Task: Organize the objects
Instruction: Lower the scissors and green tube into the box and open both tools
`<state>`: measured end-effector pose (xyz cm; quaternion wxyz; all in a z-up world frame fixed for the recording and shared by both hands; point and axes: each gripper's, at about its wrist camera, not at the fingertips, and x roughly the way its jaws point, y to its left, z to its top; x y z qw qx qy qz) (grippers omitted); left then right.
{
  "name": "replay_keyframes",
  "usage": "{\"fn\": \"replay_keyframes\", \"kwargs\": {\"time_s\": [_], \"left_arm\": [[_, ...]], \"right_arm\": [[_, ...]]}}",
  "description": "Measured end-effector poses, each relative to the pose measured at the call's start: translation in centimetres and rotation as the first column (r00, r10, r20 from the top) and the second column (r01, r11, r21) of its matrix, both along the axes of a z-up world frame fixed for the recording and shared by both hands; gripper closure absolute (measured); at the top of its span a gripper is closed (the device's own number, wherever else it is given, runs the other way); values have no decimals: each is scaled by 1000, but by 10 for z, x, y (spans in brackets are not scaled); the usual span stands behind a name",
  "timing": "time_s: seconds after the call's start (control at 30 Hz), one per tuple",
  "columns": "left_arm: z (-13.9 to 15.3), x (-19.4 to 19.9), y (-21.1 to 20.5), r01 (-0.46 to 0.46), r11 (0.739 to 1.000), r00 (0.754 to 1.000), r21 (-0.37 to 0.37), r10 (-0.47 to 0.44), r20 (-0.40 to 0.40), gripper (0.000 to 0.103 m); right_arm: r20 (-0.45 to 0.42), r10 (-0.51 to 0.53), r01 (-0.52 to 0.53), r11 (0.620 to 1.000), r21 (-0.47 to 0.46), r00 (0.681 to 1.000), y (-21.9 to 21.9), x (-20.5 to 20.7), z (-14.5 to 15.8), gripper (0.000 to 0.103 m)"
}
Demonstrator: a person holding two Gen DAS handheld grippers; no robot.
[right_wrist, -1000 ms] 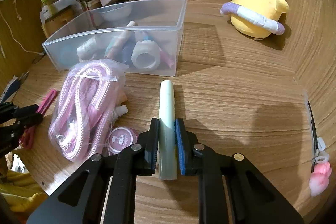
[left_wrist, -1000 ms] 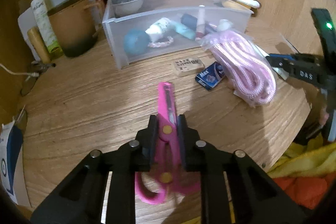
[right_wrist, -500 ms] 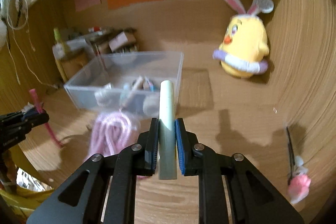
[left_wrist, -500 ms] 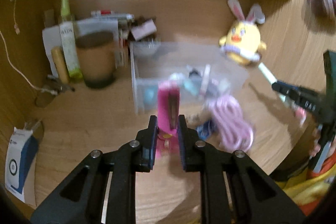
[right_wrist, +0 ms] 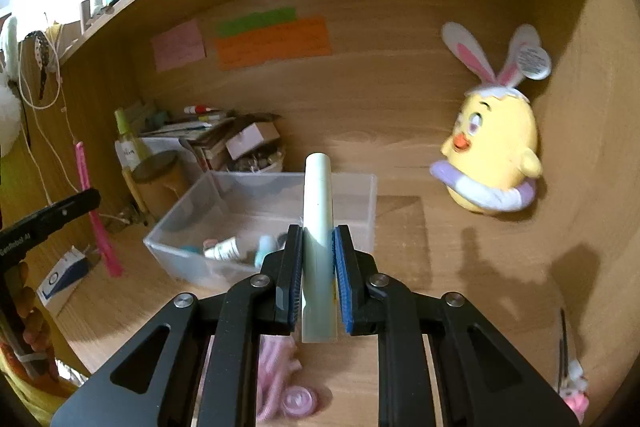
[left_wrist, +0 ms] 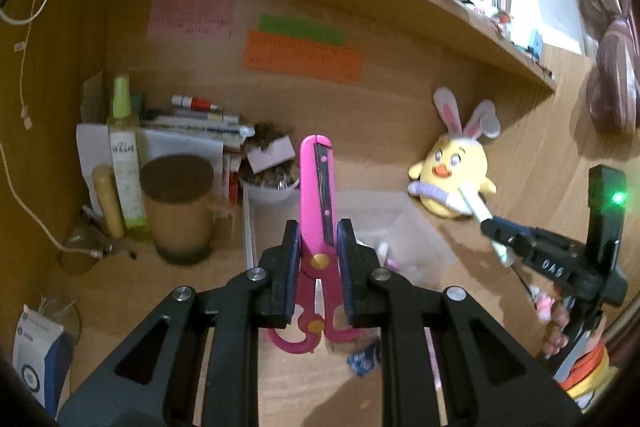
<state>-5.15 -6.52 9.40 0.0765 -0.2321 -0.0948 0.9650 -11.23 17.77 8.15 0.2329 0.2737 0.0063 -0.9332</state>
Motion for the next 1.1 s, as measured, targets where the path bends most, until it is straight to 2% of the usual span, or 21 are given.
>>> {"fn": "replay_keyframes", "kwargs": {"time_s": [0.2,0.27,0.53,0.8,0.83,0.93,0.97,1.1], "left_arm": [[0,-28,-6,-17,1000,1000,20,16,7,85],[-6,-39,-8,-22,999,999,29,21,25,90],[-31,-80,-10,-19,999,991,28,15,129,91],[-43,-83,-1,24,999,986,31,-29,165,90],[-44,-83,2,31,999,985,28,-35,171,88],[-47,-78,9,39,999,983,10,-40,181,68],[-48,-75,11,38,999,983,3,-38,181,63],[-48,-65,16,42,999,982,-17,-38,187,50]], "right_arm": [[6,31,-31,999,16,999,-25,-28,-1,89],[26,39,-40,999,28,999,-34,-39,-8,89],[117,57,-65,995,69,992,-56,-73,-38,89],[198,65,-88,990,110,978,-63,-84,-60,89],[207,71,-94,990,105,976,-62,-85,-60,89],[215,73,-95,991,94,974,-59,-83,-57,83],[208,71,-92,991,96,976,-57,-80,-55,79],[163,80,-97,990,103,983,-49,-63,-43,64]]}}
